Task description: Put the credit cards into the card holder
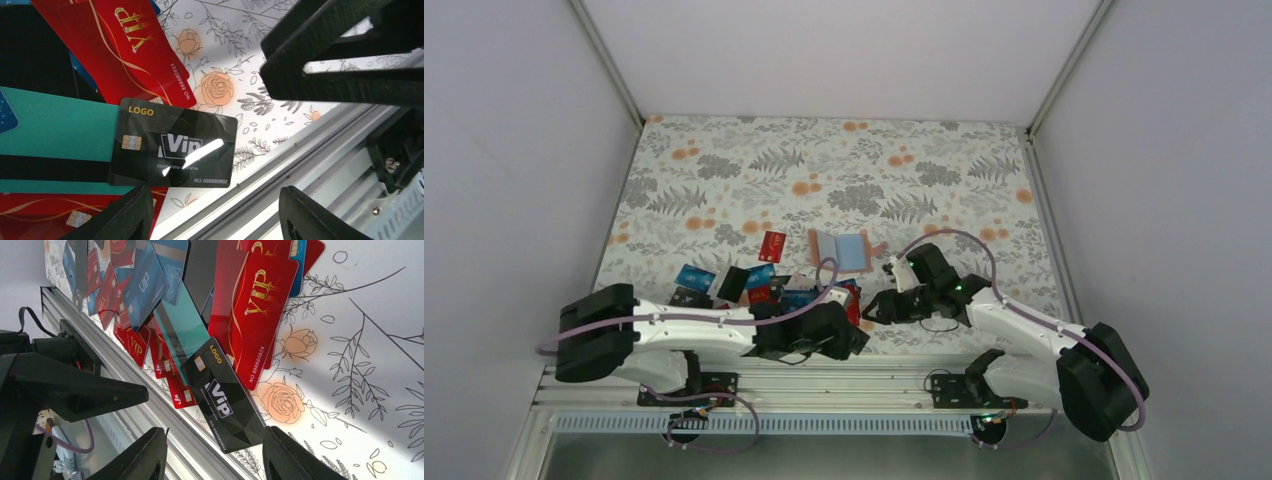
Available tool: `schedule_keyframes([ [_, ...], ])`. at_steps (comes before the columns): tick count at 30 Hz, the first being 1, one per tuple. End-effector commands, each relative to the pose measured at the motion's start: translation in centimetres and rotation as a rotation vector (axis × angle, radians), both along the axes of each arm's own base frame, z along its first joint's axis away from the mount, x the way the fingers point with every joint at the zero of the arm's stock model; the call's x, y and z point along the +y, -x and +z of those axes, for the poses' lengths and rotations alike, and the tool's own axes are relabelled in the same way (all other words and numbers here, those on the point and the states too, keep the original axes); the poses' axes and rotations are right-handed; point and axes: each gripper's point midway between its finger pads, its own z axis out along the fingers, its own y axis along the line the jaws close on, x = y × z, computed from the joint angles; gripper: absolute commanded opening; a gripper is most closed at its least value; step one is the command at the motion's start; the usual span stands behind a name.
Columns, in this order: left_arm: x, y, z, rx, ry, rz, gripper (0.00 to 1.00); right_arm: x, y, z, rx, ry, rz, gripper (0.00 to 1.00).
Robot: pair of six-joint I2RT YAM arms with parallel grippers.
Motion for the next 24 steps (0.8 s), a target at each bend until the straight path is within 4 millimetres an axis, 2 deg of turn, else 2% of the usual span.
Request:
schedule_keyframes([
  [1,-1.0,-0.4,-0.3,0.017,0.025,0.063,0.60,0.7,0.4,-0.2,-0.019,-0.042,0.017,0.51],
  [5,-0.6,-1.0,-1.1,0.017,-0.025,0.116,0.46,0.6,0.6,-0.6,-0.012,-0.034,0.008,0.50],
  [9,-0.6,-1.5,-1.4,0.012,-0.053,0.146,0.40,0.5,0.6,-0.7,-0.011,-0.026,-0.003,0.49],
  [14,0.6,-2.2,-2.4,0.009,-0.126,0.214,0.30,0.4,0.6,-0.9,-0.004,-0.020,-0.011,0.48],
  [18,1.3,-2.2,-3.2,0.033,-0.150,0.242,0.27,0.4,0.6,-1.1,-0.001,-0.013,-0.013,0.47],
  [24,1.3,-1.7,-4.2,0.062,-0.158,0.226,0.25,0.4,0.6,-1.4,0.003,-0.005,-0.014,0.47],
])
